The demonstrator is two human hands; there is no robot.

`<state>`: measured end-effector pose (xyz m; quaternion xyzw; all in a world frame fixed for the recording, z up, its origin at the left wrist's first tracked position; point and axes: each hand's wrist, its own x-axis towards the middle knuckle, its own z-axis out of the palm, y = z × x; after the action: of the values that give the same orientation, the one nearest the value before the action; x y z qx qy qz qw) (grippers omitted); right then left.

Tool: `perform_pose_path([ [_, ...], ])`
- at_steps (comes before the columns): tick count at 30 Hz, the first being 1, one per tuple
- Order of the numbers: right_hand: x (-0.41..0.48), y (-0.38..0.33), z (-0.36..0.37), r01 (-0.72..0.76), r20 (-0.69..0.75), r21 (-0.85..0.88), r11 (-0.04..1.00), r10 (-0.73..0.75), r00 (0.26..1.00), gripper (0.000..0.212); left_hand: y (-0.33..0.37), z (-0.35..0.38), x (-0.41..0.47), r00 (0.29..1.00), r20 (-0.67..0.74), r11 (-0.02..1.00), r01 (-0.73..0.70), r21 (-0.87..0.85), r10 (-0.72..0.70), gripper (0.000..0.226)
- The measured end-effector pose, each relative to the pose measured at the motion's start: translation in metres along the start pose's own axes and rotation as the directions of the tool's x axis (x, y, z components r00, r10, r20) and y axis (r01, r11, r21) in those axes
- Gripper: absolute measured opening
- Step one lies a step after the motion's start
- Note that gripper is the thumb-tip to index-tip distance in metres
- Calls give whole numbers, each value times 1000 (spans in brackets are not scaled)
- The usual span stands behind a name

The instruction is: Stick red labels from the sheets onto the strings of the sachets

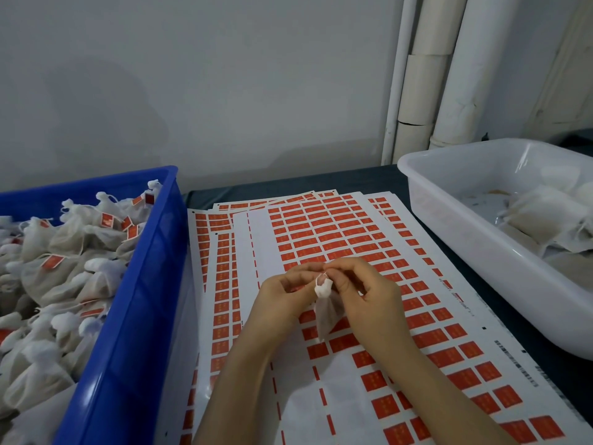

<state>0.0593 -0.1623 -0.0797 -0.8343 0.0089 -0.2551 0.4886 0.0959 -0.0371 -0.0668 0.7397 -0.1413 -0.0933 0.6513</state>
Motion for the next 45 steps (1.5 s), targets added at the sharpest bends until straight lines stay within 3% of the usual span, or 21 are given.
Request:
perform_pose_path([
  [5, 0, -4, 0, -49, 28, 89, 995, 46, 999, 8, -2, 4, 1, 1000, -10, 999, 0, -37, 0, 12],
  [8, -1, -8, 1, -84, 86, 198, 977, 68, 994, 23, -4, 6, 2, 999, -23, 998, 38, -57, -39, 16],
  [11, -2, -7, 3, -55, 115, 183, 982, 34, 993, 31, -4, 7, 2, 995, -66, 993, 74, -89, -80, 19],
  [15, -2, -3, 4, 6, 73, 152, 988, -17, 997, 21, -2, 11, 2, 980, -126, 976, 128, -176, -151, 17],
  [22, -3, 0, 3, -21, 113, 199, 980, -2, 994, 40, -1, 8, 1, 982, -34, 895, 153, -418, -183, 15],
  [26, 1, 0, 1, -89, 134, 252, 964, 56, 989, 30, -4, 9, 1, 988, -74, 938, 105, -331, -136, 19],
  [34, 8, 0, -5, -288, 189, 319, 903, 237, 953, 7, -4, 10, -1, 988, 4, 969, 151, -194, -153, 18],
  [41, 9, 3, -8, -439, 236, 445, 781, 371, 898, 15, -1, 13, -1, 976, 27, 953, 218, -209, -217, 39],
  [45, 10, 1, -9, -437, 225, 524, 731, 376, 899, 18, -1, 17, -1, 977, -54, 977, 201, -64, -205, 43],
])
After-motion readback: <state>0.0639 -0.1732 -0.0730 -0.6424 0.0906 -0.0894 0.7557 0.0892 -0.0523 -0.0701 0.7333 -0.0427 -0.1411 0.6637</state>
